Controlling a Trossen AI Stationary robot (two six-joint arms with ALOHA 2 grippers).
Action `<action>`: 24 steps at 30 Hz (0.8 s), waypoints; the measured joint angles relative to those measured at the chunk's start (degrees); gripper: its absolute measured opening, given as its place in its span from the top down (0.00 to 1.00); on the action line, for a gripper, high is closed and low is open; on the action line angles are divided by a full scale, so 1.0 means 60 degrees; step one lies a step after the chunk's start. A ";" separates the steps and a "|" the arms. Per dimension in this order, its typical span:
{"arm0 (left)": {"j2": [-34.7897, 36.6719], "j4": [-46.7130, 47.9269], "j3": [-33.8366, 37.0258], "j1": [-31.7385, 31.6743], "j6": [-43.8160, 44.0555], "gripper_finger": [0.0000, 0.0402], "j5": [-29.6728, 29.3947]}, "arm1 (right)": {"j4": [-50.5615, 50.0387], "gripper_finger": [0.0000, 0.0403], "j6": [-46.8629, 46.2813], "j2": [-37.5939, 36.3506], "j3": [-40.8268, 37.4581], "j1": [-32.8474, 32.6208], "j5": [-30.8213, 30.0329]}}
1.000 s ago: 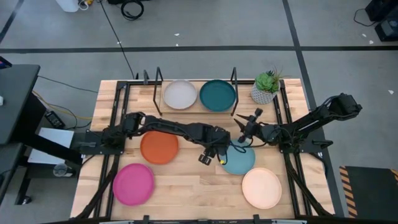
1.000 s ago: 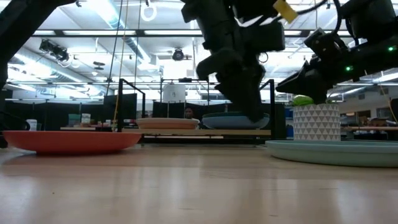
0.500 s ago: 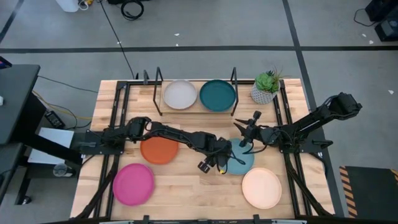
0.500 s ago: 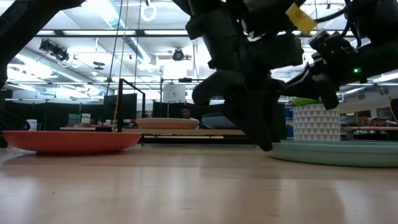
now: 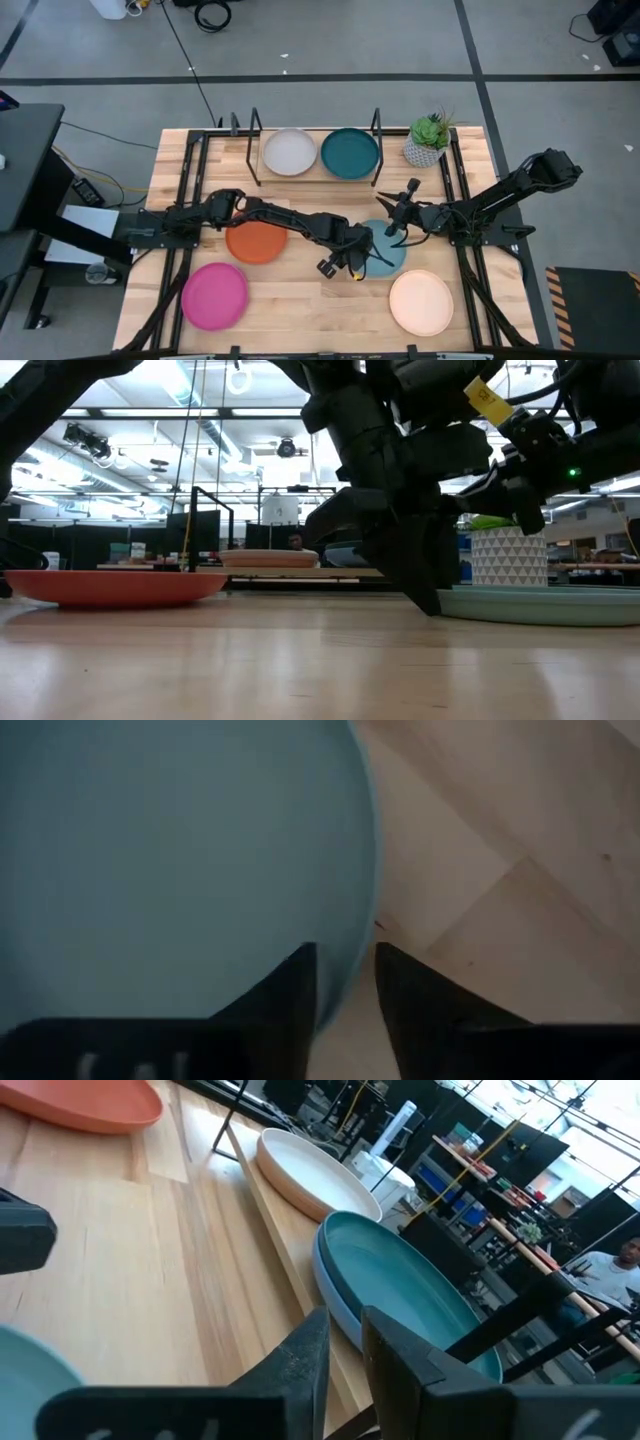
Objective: Place and stack plates onto a shelf
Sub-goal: Stack the blue plate on top of the gray plate on the shelf
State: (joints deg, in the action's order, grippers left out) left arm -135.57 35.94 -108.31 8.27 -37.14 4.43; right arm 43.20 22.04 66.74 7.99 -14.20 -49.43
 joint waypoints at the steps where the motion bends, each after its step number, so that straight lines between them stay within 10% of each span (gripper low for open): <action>1: 0.0000 -0.0003 0.0000 0.0000 0.0002 0.77 0.0000 | 0.0000 0.83 0.0000 0.0000 0.0000 0.0000 0.0000; 6: 0.0032 0.0262 -0.0022 0.0003 0.0003 0.96 -0.0045 | 0.0004 0.83 -0.0005 0.0000 0.0000 0.0000 0.0000; 24: 0.2547 0.3340 -0.0004 -0.0011 0.3110 0.96 -0.0015 | 0.0185 0.83 -0.0075 0.0004 0.0000 0.0000 0.0015</action>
State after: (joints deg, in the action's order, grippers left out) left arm -120.28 55.98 -108.33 8.21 -18.48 4.34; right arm 44.31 21.58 66.76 7.99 -14.20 -49.34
